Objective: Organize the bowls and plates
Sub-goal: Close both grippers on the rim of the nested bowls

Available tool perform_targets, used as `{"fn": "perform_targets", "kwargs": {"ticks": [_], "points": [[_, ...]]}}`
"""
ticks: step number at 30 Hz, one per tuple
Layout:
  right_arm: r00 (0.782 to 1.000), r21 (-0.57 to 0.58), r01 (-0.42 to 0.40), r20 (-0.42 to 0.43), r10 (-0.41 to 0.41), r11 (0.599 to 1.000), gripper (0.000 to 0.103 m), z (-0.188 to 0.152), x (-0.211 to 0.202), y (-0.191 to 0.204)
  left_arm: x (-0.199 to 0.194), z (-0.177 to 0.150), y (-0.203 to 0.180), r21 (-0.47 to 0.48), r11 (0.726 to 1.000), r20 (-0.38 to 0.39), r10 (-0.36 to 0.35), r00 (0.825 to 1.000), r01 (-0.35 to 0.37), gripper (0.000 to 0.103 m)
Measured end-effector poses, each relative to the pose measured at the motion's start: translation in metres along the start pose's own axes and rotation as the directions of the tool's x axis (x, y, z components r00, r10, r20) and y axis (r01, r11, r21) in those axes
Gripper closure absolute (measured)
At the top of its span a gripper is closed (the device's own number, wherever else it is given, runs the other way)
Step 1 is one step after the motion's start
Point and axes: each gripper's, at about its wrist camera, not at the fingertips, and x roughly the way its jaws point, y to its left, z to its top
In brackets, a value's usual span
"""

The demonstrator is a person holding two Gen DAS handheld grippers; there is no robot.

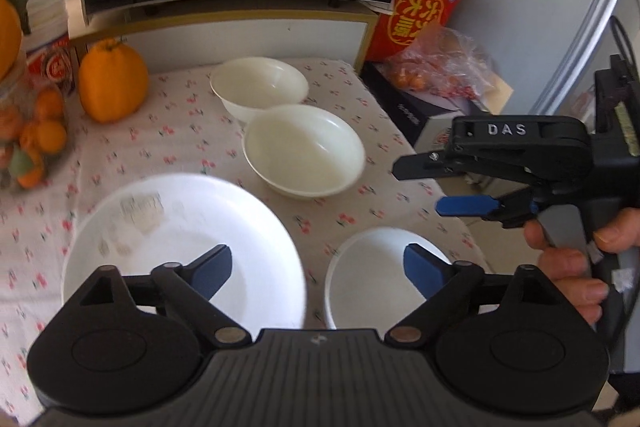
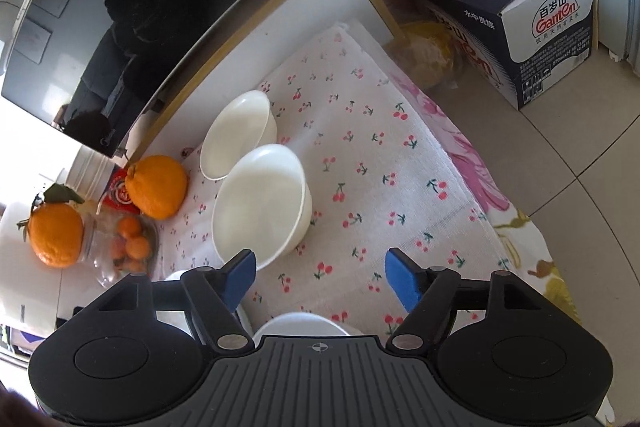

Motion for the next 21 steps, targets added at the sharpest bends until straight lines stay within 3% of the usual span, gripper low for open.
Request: {"fn": "perform_targets", "kwargs": {"ticks": [9,16,21], "points": [[1.0,0.055,0.012,0.013,-0.013,0.998,0.027,0.014,0.023,0.005,0.036,0.024,0.002,0.083,0.987,0.002,0.137,0.991,-0.137,0.004],[1.0,0.078,0.024,0.015,-0.026,0.997,0.027,0.022,0.038,0.008,0.058,0.035,0.006,0.136,0.975,0.023,0.175,0.984,-0.176,0.004],[0.999,0.086,0.039,0.011,-0.04,0.996,0.027,0.025,0.049,0.009,0.075,0.042,0.009,0.149,0.974,0.016,0.169,0.986,-0.169,0.01]]}}
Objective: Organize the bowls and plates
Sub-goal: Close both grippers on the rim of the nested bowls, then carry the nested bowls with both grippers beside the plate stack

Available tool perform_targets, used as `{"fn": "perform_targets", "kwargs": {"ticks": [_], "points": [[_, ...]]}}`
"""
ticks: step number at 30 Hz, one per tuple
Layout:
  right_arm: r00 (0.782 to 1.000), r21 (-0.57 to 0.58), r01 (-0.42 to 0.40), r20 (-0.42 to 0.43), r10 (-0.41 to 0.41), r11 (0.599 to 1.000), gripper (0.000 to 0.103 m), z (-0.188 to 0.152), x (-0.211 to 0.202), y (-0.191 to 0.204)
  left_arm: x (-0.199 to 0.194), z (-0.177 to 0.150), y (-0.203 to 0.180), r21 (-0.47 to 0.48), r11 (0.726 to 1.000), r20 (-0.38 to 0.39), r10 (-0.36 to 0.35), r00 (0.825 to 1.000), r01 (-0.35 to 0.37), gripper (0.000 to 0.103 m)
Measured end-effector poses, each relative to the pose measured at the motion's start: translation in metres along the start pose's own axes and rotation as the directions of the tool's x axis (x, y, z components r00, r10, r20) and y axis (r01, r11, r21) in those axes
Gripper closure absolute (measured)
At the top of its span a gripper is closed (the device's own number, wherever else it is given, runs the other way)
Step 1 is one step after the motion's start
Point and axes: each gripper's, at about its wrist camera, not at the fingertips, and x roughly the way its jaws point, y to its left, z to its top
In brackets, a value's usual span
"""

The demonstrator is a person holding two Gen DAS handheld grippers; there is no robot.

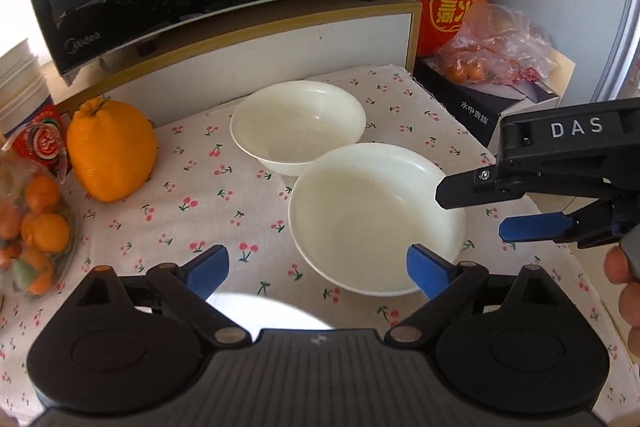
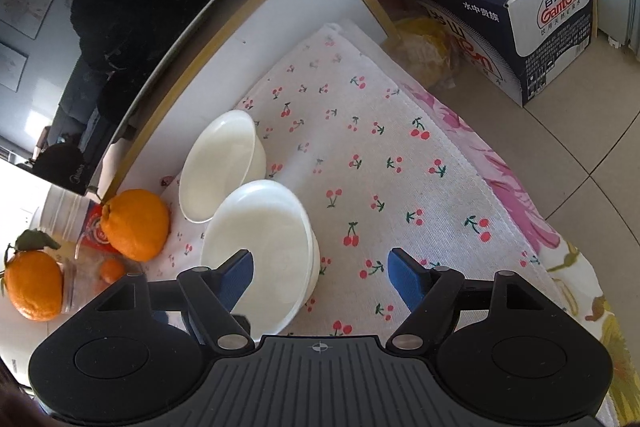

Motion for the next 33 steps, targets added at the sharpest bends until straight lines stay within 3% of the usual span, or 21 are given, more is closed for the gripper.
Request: {"fn": "perform_targets", "kwargs": {"ticks": [7,18,20,22,23,33], "points": [[1.0,-0.014,0.009,-0.008,-0.01,1.0,0.029,0.0,0.01,0.003,0.014,0.003,-0.001,-0.003,1.0,-0.014,-0.012,1.0,0.012,0.027],[1.0,-0.023,0.013,-0.023,-0.014,1.0,0.067,-0.002,0.019,0.007,0.022,0.003,0.008,-0.059,0.997,-0.031,-0.044,0.999,0.042,0.058],[1.0,-0.025,0.005,-0.026,-0.006,1.0,0.078,-0.003,0.019,0.008,0.023,0.002,0.01,-0.075,0.995,-0.038,-0.062,0.997,0.059,0.074],[1.0,-0.028,-0.008,-0.03,0.007,1.0,0.085,-0.003,0.019,0.009,0.024,0.001,0.013,-0.092,0.993,-0.046,-0.081,0.996,0.077,0.083],[0.999,-0.032,-0.014,-0.034,0.013,0.999,0.089,-0.004,0.019,0.009,0.024,0.001,0.012,-0.095,0.993,-0.043,-0.081,0.996,0.076,0.084],[1.0,-0.064,-0.015,-0.024,0.014,0.998,0.089,-0.007,0.01,0.021,0.012,0.001,0.014,-0.099,0.993,-0.022,-0.07,0.997,0.067,0.085]]}}
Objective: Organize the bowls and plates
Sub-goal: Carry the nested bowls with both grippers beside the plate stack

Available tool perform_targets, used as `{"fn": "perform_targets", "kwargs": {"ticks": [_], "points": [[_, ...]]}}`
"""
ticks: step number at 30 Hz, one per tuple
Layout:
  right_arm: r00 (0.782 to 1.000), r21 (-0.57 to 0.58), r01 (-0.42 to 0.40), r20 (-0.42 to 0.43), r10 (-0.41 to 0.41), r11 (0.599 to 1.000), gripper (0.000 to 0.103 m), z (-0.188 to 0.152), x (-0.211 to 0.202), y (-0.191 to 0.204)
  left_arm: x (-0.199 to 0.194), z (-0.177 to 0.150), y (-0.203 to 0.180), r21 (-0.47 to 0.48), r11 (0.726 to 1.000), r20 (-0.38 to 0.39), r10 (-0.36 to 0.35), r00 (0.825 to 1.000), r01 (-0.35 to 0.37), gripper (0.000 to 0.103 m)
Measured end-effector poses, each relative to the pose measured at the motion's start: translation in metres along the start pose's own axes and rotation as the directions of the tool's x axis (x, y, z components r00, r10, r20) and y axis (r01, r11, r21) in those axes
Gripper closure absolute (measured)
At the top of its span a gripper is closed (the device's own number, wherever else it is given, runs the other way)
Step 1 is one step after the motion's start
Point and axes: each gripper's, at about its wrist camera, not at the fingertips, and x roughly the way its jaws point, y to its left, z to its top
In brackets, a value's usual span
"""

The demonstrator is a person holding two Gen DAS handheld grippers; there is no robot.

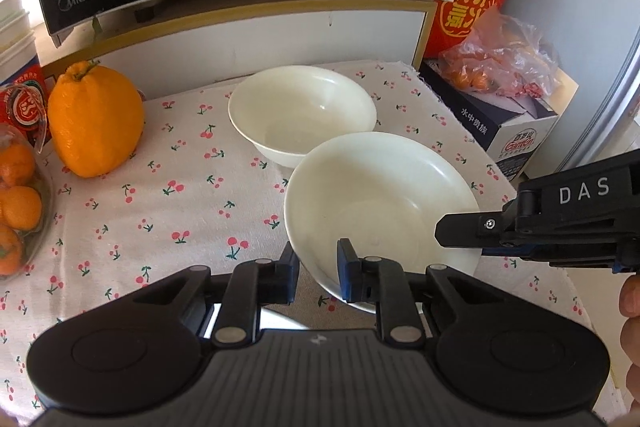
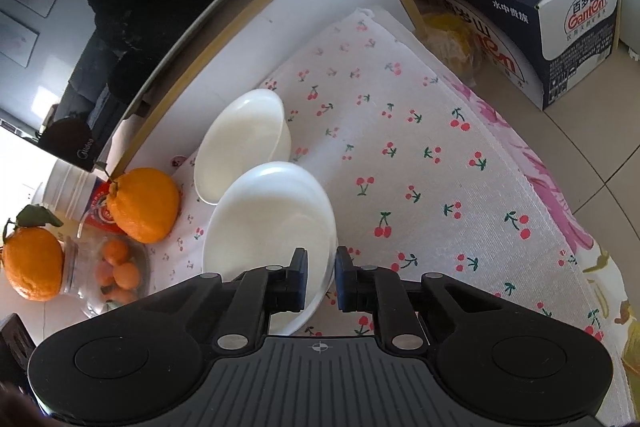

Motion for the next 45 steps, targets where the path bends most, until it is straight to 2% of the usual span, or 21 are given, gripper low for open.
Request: {"fn": "perform_targets", "kwargs": {"ticks": [8,22,34,41,45], "points": [[1.0,0.004,-0.008,0.01,0.008,1.0,0.088,-0.002,-0.016,0.003,-0.019,0.0,-0.002,-0.002,1.0,0.019,-0.019,1.0,0.019,0.085],[0.998,-0.06,0.007,0.06,-0.003,0.998,0.088,-0.021,-0.071,0.014,-0.059,-0.015,-0.017,-0.031,0.996,0.026,-0.082,0.996,0.083,0.085],[0.999,-0.096,0.0,0.04,0.004,0.995,0.088,-0.046,-0.103,0.003,-0.082,-0.039,-0.026,-0.026,0.992,0.019,-0.123,0.992,0.123,0.084],[1.0,-0.111,0.001,-0.001,-0.001,0.994,0.086,-0.059,-0.113,-0.006,-0.085,-0.053,-0.035,-0.013,0.991,-0.016,-0.132,0.991,0.132,0.082],[0.999,-0.154,0.03,-0.015,-0.033,0.988,0.085,-0.068,-0.114,-0.007,-0.084,-0.061,-0.039,-0.014,0.991,-0.042,-0.131,0.99,0.131,0.082]]}}
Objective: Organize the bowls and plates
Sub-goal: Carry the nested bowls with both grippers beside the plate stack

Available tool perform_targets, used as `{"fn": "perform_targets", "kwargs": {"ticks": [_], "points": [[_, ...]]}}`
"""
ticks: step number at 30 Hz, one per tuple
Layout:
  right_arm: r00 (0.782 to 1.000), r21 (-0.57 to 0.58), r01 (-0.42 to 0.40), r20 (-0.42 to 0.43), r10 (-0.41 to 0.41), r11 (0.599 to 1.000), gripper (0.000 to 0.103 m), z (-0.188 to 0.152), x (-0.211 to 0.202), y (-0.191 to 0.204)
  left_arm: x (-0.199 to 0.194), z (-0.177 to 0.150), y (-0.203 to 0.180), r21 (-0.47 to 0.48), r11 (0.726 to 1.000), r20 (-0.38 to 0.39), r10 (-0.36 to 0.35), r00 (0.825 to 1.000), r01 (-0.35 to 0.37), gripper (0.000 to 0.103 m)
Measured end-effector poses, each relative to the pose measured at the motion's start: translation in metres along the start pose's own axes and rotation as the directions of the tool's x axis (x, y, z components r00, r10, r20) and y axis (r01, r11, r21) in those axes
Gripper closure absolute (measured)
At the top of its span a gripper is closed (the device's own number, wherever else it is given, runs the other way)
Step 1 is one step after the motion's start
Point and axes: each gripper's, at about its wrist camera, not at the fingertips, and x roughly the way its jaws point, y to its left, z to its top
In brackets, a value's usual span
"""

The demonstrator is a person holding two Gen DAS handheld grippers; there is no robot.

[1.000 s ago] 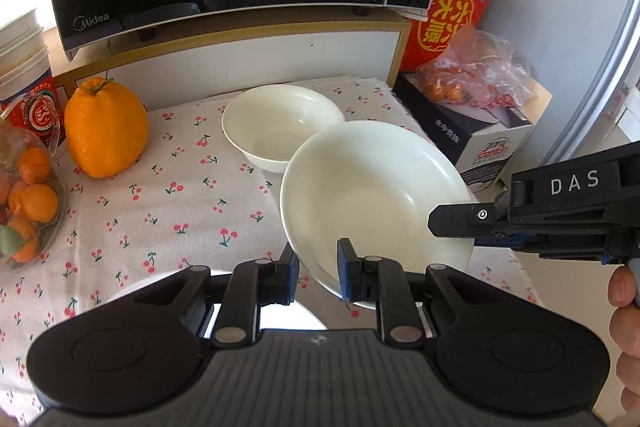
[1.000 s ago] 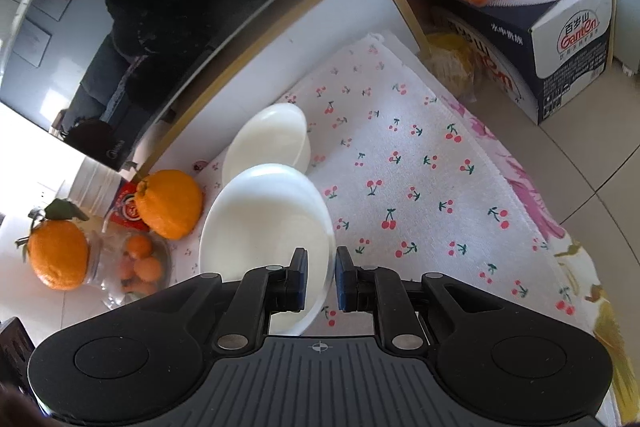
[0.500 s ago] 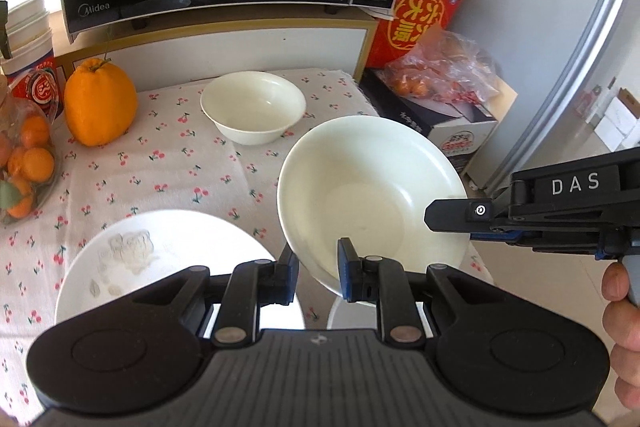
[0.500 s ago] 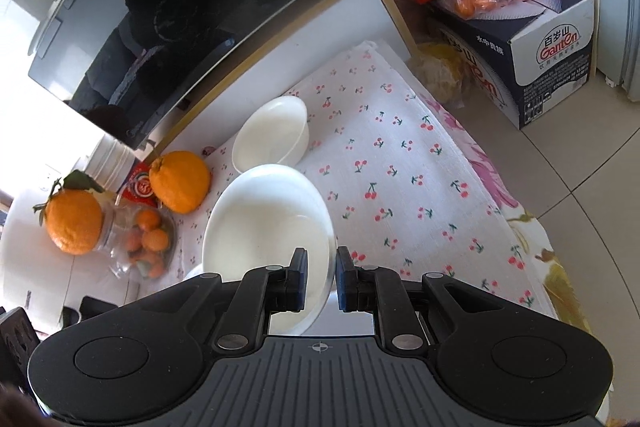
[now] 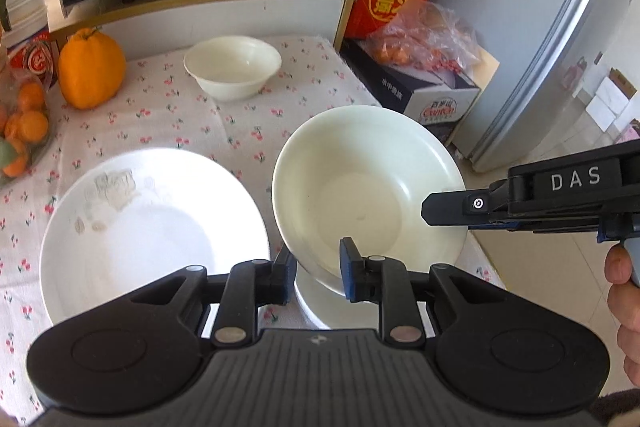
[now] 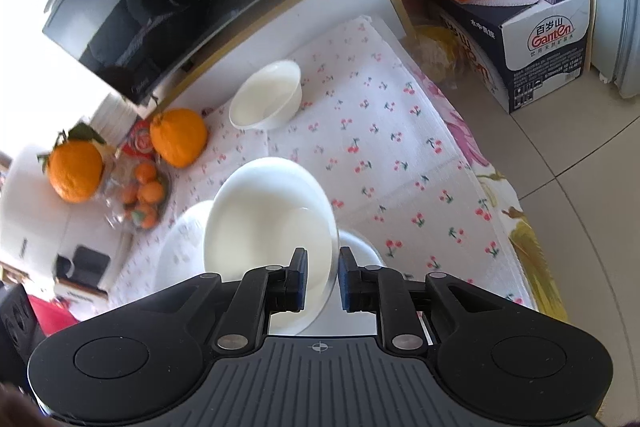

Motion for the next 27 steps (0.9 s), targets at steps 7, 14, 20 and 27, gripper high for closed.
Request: {"fn": "perform_targets", "kwargs": {"ticks": [7,14,20,27], "points": [[0.999,-0.042,0.02,-0.045,-0.022,0.999,0.085,-0.011,0.004,-0.002,0.004,-0.01,-0.002,0.004,1.0,-0.035,0.01,0.999,-0.01,0.081],[0.997,-0.054,0.029,-0.07,-0.033,0.998,0.085,-0.015,0.008,-0.004,0.007,-0.013,-0.004,0.002,1.0,-0.058,0.012,0.998,-0.011,0.08],[0.995,-0.063,0.038,-0.085,-0.043,0.997,0.085,-0.016,0.011,-0.004,0.008,-0.015,-0.003,0.004,1.0,-0.07,0.013,0.997,-0.013,0.08],[0.995,-0.085,0.06,-0.079,-0.066,0.995,0.085,-0.016,0.013,-0.002,0.012,-0.017,-0.003,0.007,1.0,-0.092,0.013,0.996,-0.012,0.08]]}}
